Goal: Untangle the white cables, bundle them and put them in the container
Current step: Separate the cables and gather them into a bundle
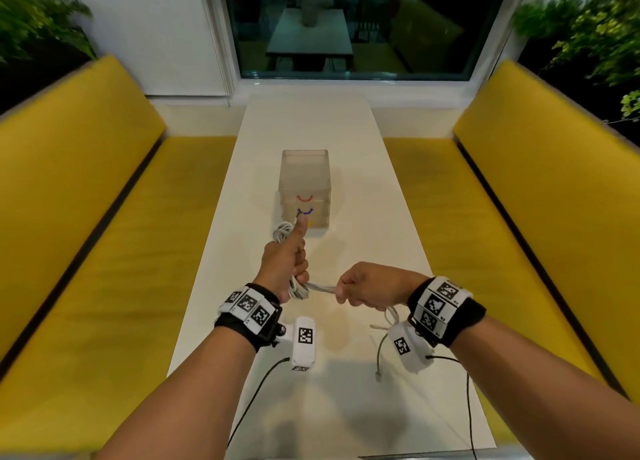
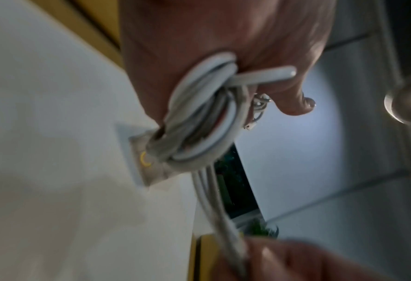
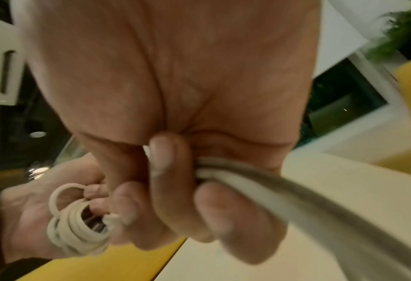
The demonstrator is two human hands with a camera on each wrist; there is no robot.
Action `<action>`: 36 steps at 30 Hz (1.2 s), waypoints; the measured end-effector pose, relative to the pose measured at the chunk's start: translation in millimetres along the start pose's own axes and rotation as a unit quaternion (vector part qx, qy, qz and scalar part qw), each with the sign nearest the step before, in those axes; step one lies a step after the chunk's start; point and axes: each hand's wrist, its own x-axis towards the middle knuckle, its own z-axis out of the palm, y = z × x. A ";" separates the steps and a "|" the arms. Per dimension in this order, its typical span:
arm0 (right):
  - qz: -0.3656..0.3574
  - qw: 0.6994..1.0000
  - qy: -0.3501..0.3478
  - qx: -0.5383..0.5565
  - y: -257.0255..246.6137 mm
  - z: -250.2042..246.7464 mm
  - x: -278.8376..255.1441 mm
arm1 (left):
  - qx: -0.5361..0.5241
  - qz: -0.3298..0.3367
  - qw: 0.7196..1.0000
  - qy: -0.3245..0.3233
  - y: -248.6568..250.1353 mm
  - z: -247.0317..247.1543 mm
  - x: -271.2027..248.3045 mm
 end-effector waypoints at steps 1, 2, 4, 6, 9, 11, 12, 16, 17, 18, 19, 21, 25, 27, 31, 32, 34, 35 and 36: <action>-0.004 0.998 0.014 -0.053 -7.8 -4.9 -0.2 | 0.051 0.026 0.998 0.016 1.0 3.7 0.7; -0.011 0.993 0.029 -0.114 -16.0 -9.6 0.4 | 0.103 0.053 0.993 0.031 2.4 7.6 1.2; -0.006 0.979 0.048 -0.197 -29.8 -19.1 2.2 | 0.174 0.092 0.979 0.059 3.9 12.6 4.4; 0.016 0.974 0.044 -0.220 -38.8 -27.8 1.4 | 0.198 0.108 0.971 0.076 7.0 12.9 7.3; 0.031 0.978 0.000 -0.205 -47.7 -33.3 -2.3 | 0.206 0.119 0.967 0.093 8.8 8.1 11.9; 0.029 0.984 -0.039 -0.171 -55.2 -31.9 -5.6 | 0.220 0.131 0.962 0.097 9.1 5.9 13.0; 0.026 0.985 -0.057 -0.159 -58.8 -31.2 -6.7 | 0.226 0.137 0.960 0.091 8.9 6.2 11.7; -0.001 0.984 -0.113 -0.140 -73.6 -35.1 -6.0 | 0.236 0.148 0.960 0.007 1.6 16.6 0.1; -0.006 0.984 -0.116 -0.133 -75.8 -38.0 -5.4 | 0.229 0.134 0.964 -0.028 -2.5 19.4 -3.9; -0.010 0.986 -0.117 -0.121 -76.6 -41.7 -3.7 | 0.223 0.121 0.965 -0.061 -5.5 21.9 -7.9; -0.012 0.988 -0.117 -0.104 -76.0 -45.4 -2.1 | 0.220 0.113 0.965 -0.084 -9.0 23.0 -9.1; -0.010 0.990 -0.119 -0.072 -71.9 -51.3 0.8 | 0.217 0.110 0.964 -0.107 -14.6 24.2 -7.7; -0.001 0.994 -0.101 -0.033 -64.8 -54.3 2.3 | 0.162 0.113 0.965 -0.174 -21.9 22.9 -3.3; 0.003 0.994 -0.108 -0.019 -63.2 -54.2 1.0 | 0.161 0.099 0.964 -0.190 -25.6 17.1 -0.7; -0.004 0.985 -0.168 0.046 -59.2 -55.1 -3.7 | 0.137 0.028 0.949 -0.283 -22.2 4.5 0.4; -0.004 0.979 -0.192 0.068 -58.2 -56.1 -4.8 | 0.134 0.007 0.940 -0.313 -20.2 1.9 1.2; -0.001 0.971 -0.224 0.081 -56.7 -58.9 -6.2 | 0.156 -0.017 0.921 -0.356 -14.6 -2.0 2.2; 0.000 0.969 -0.235 0.075 -55.9 -59.6 -6.0 | 0.175 -0.025 0.912 -0.370 -11.9 -2.9 2.6; 0.001 0.967 -0.244 0.065 -55.0 -59.7 -5.2 | 0.201 -0.026 0.905 -0.374 -10.2 -3.4 3.9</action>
